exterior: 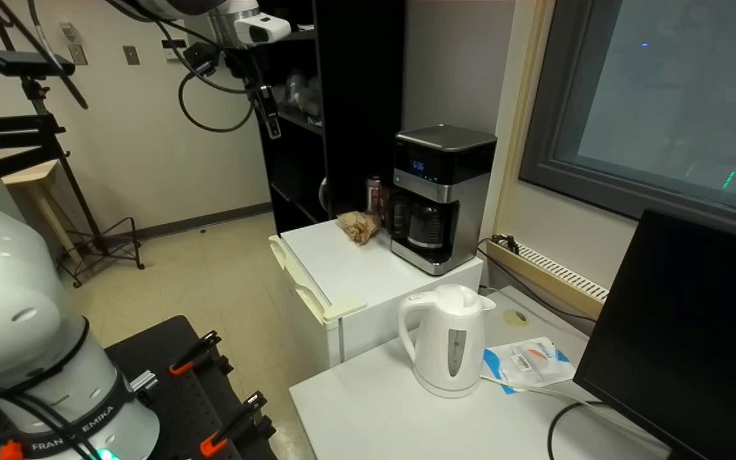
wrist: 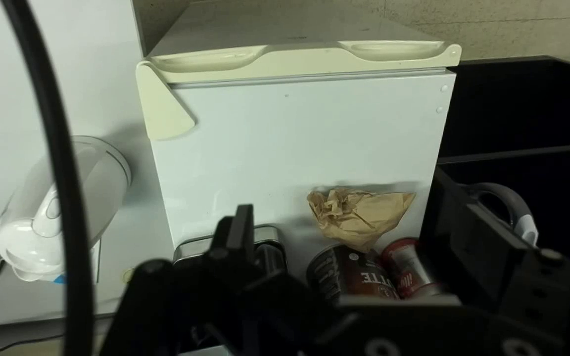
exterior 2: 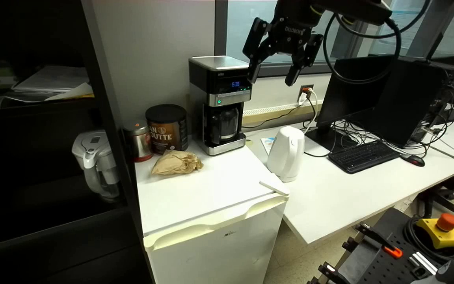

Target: Press a button on the coffee maker

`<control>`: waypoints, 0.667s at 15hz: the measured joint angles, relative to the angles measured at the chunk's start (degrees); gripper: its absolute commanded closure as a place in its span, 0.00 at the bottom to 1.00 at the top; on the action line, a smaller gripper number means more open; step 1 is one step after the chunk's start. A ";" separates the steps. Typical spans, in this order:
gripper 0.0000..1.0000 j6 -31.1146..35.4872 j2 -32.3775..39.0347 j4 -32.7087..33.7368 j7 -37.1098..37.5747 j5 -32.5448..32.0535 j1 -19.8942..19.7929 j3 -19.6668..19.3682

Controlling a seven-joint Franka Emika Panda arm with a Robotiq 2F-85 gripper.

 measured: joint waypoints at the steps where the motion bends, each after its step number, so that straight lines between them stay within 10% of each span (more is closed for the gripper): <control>1: 0.00 0.00 0.00 0.00 0.00 0.00 0.00 0.00; 10: 0.00 5.71 1.38 -2.93 -2.71 -7.96 -0.40 -0.73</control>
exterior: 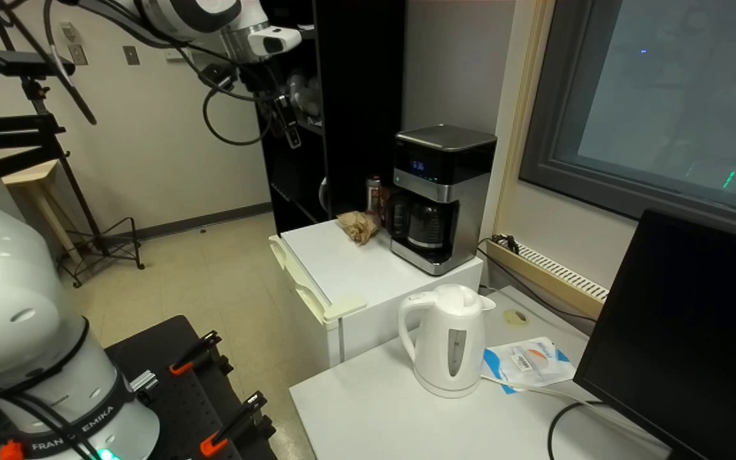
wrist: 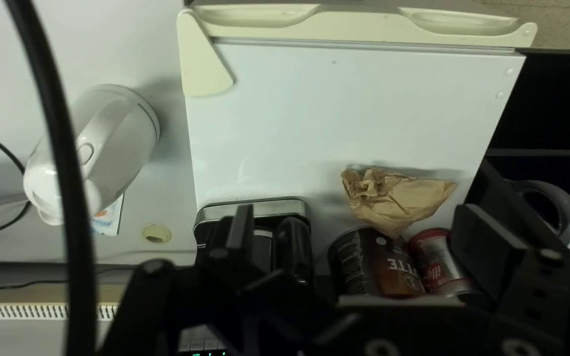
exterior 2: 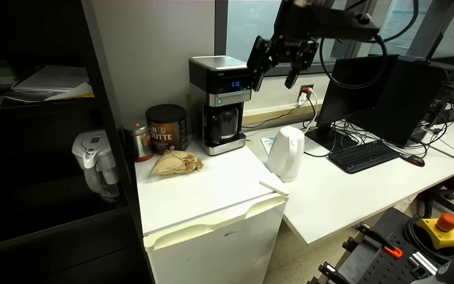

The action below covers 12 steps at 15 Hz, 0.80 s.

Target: Press a button on the coffee maker

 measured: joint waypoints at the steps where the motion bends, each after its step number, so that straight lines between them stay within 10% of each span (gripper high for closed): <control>1: 0.00 1.60 0.38 -0.67 -0.55 -1.76 -0.27 -0.16; 7: 0.00 12.17 3.83 -3.62 -0.87 -14.02 -4.20 -1.06; 12: 0.47 20.73 8.42 -3.64 0.30 -23.63 -8.46 -2.40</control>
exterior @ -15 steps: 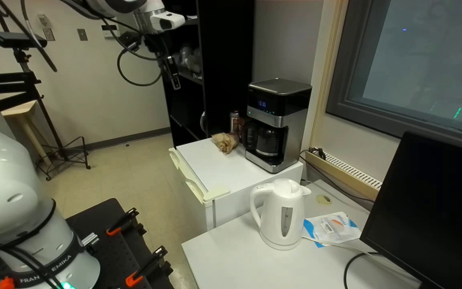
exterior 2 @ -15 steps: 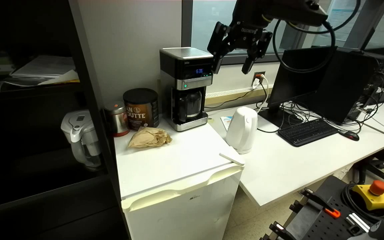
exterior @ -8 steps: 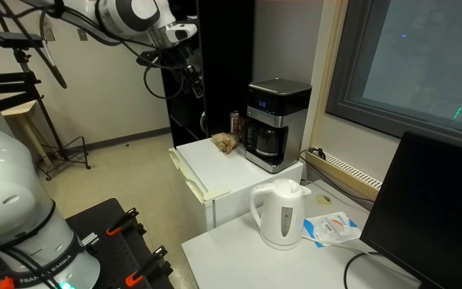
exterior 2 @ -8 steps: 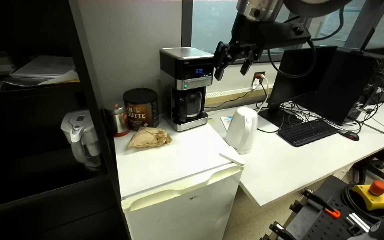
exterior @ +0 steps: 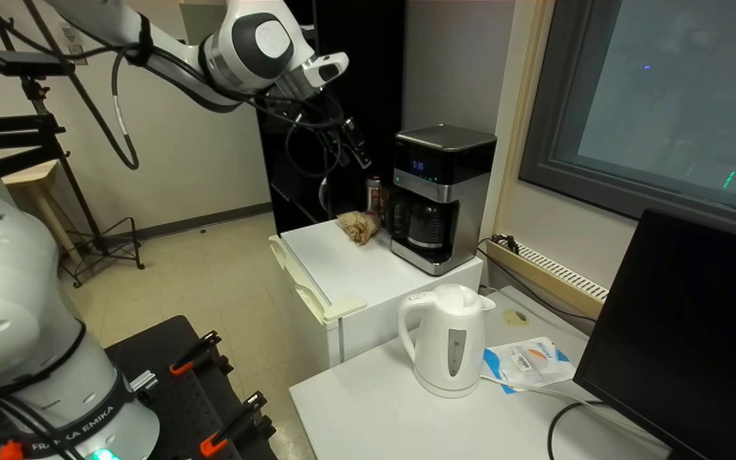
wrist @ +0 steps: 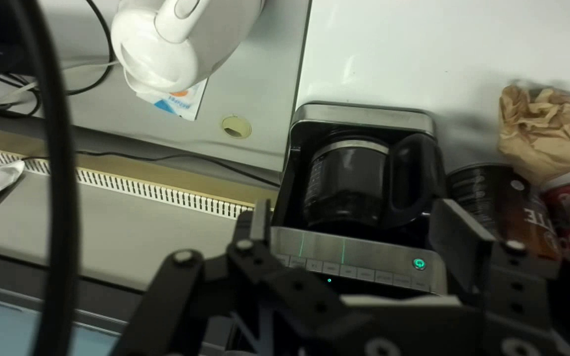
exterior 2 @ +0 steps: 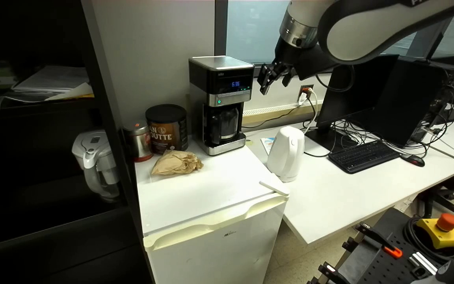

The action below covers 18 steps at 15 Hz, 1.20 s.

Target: Press a button on the coffee maker

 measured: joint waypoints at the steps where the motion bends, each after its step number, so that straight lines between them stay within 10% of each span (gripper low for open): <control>1: 0.56 1.58 0.97 0.15 0.54 -1.75 -0.70 -0.35; 7: 1.00 8.38 7.20 2.83 5.21 -11.97 -3.46 -2.64; 18: 1.00 12.56 17.51 10.69 17.33 -26.84 -5.99 -2.72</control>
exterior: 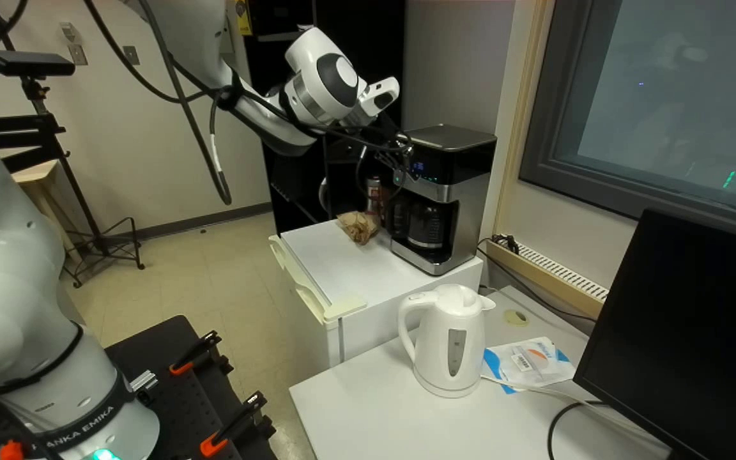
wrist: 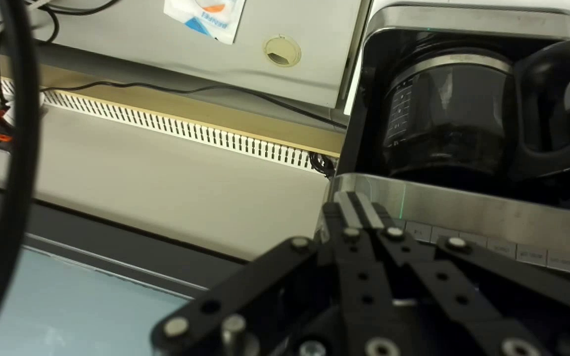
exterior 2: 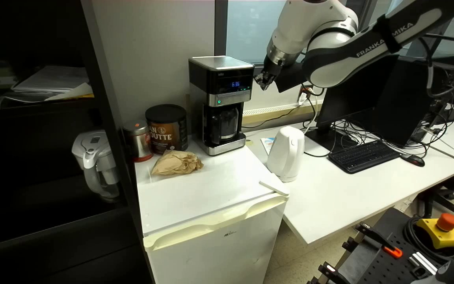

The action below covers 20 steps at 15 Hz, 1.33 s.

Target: Press a button on the coffee maker

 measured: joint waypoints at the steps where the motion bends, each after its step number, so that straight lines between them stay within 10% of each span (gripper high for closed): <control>1: 1.00 0.24 0.81 0.67 1.29 -1.24 0.00 0.00; 20: 1.00 1.63 13.30 11.52 17.33 -15.04 0.37 -0.01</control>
